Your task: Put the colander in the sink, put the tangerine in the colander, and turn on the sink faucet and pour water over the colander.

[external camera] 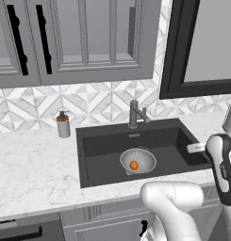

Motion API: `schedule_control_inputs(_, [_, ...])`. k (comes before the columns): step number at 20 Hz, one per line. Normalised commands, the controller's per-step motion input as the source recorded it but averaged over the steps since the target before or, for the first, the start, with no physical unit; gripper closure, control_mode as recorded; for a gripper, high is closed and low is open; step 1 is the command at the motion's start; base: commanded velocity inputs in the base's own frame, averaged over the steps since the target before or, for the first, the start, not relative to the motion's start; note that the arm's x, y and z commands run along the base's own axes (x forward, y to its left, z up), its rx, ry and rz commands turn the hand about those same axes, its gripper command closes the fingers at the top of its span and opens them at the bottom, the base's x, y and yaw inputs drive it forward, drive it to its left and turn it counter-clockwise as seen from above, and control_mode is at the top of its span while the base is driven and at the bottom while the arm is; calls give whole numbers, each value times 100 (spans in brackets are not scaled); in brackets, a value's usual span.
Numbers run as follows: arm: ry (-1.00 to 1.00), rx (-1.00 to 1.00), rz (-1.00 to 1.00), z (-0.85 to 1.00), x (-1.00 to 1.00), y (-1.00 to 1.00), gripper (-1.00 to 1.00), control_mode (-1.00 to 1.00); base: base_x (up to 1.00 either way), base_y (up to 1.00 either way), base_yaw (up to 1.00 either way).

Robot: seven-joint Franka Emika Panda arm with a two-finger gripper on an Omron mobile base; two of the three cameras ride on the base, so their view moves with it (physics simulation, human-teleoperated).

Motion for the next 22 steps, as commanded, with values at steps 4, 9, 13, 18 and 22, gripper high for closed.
schedule_control_inputs(4, [-40, 15, 20, 26, 17, -21, -100, -100, 0, 0, 0])
schedule_control_inputs(9, [-30, 12, 2, 37, 57, -1, -100, -100, 0, 0, 0])
schedule_control_inputs(13, [-20, 12, 0, 51, 73, 0, -100, -100, 0, 0, 0])
schedule_control_inputs(18, [-16, 14, 0, 30, 69, 0, -100, -100, 0, 0, 0])
schedule_control_inputs(22, [-19, 6, 1, 4, 45, 3, -100, -100, 0, 0, 0])
